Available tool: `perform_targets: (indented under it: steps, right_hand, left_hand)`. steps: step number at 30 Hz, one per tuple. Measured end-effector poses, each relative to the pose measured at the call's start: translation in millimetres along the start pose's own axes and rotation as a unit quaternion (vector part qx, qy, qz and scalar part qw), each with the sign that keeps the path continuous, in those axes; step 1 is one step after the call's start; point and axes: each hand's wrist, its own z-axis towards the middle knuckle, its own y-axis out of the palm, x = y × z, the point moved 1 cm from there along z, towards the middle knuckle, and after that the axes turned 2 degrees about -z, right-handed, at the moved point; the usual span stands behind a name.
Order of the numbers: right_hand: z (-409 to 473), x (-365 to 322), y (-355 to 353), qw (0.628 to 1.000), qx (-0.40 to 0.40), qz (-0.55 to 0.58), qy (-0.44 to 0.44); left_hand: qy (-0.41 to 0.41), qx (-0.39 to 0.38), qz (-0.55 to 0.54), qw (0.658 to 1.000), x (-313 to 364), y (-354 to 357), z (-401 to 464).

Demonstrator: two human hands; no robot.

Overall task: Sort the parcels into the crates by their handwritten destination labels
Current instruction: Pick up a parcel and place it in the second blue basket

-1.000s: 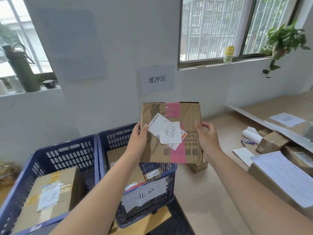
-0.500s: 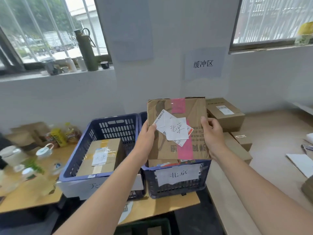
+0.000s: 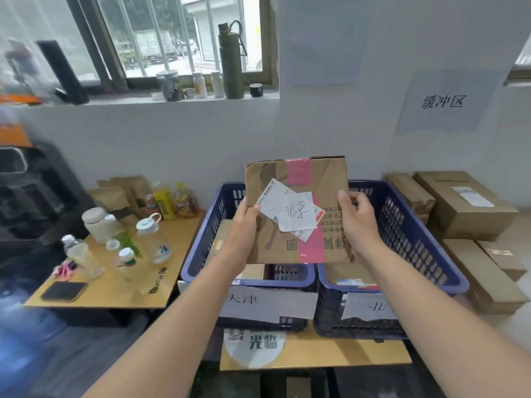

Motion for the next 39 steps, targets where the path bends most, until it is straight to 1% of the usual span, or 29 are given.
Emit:
perform_targets:
  steps: [3,6,12,14,17,21,26,28,32,35,39]
  right_hand:
    - [0,2,28,1.0,-0.01,0.002,0.009]
    - [-2,7,43,1.0,-0.002,-0.006,0.011]
    - [1,1,30,0.999,0.038,-0.027,0.025]
    - [4,-5,15,0.998,0.046,-0.031,0.028]
    - [12,-7,-12,0.997,0.057,-0.016,0.044]
    - [22,-10,-46,0.996,0.066,0.012,0.065]
    - [38,-10,-80,0.994,0.08,-0.013,0.079]
    - [47,-5,-94,0.992,0.097,-0.02,0.079]
    - [71,13,-118,0.99,0.106,-0.033,0.081]
    - [100,33,-132,0.992,0.088,-0.054,0.07]
    - [144,56,-137,0.995,0.064,-0.049,0.063]
  left_hand:
    - [-0.004,-0.005,-0.004,1.0,-6,-27,14]
    - [-0.008,-0.02,-0.007,1.0,-17,-41,27]
    - [-0.024,-0.032,-0.024,0.999,-24,-32,39]
    - [-0.042,-0.029,-0.042,0.998,-23,-21,41]
    - [-0.052,-0.038,-0.035,0.997,-23,-3,44]
    - [-0.054,-0.08,-0.018,0.995,-21,22,45]
    - [-0.06,-0.129,-0.025,0.989,-10,59,50]
    - [-0.046,-0.143,-0.022,0.988,-6,77,56]
    - [-0.025,-0.128,0.025,0.991,-4,117,80]
    - [-0.012,-0.125,0.059,0.99,-12,149,104]
    - [-0.001,-0.106,0.097,0.99,-25,186,140]
